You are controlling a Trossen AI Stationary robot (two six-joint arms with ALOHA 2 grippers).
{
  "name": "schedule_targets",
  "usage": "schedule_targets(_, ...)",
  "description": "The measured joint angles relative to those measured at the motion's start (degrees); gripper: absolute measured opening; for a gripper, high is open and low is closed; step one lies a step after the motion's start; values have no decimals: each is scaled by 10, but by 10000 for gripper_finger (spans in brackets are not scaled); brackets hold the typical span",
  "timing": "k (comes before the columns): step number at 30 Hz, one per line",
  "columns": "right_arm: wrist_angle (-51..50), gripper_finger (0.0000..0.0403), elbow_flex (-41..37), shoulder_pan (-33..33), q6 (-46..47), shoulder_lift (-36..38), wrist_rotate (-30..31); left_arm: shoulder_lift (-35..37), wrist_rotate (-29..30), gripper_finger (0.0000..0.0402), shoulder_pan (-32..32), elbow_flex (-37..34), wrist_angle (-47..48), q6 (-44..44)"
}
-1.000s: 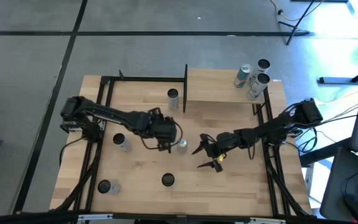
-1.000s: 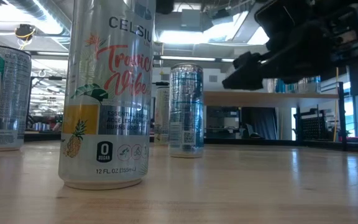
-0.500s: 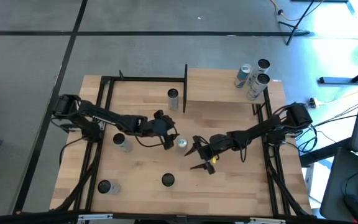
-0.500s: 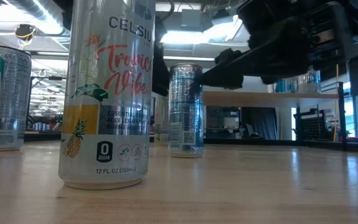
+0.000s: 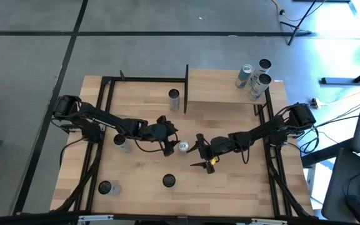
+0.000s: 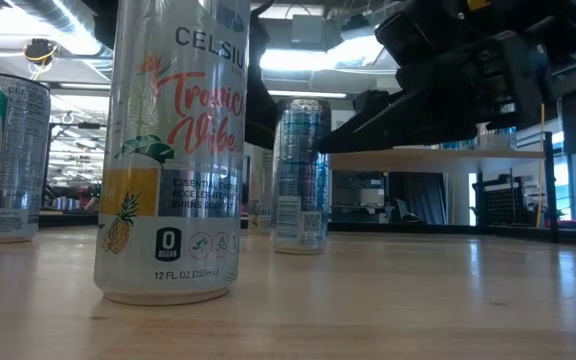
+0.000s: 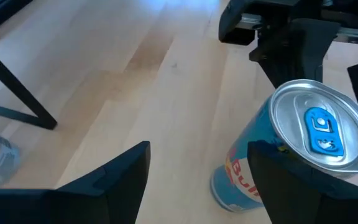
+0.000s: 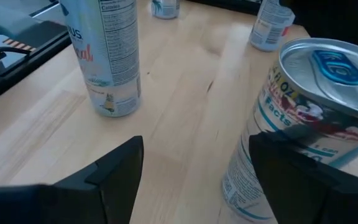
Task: Place canned beverage on shelf
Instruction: Put the blue soda can on the shelf aligned with the other blue soda can
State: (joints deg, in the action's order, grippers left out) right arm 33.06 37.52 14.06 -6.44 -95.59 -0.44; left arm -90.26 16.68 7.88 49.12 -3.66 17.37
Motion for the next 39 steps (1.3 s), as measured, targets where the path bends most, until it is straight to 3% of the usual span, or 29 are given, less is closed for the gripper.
schedule_targets(21,-32,288,0,-2,2,4,32,0,19,270,4,1,56,60)
schedule_targets(35,-94,289,0,-3,23,26,162,-2,-27,270,37,0,77,76)
schedule_targets(37,-124,289,-1,-3,31,39,139,5,-37,270,39,0,117,76)
schedule_targets(39,-131,289,-1,-3,33,51,64,11,-14,270,38,0,144,83)
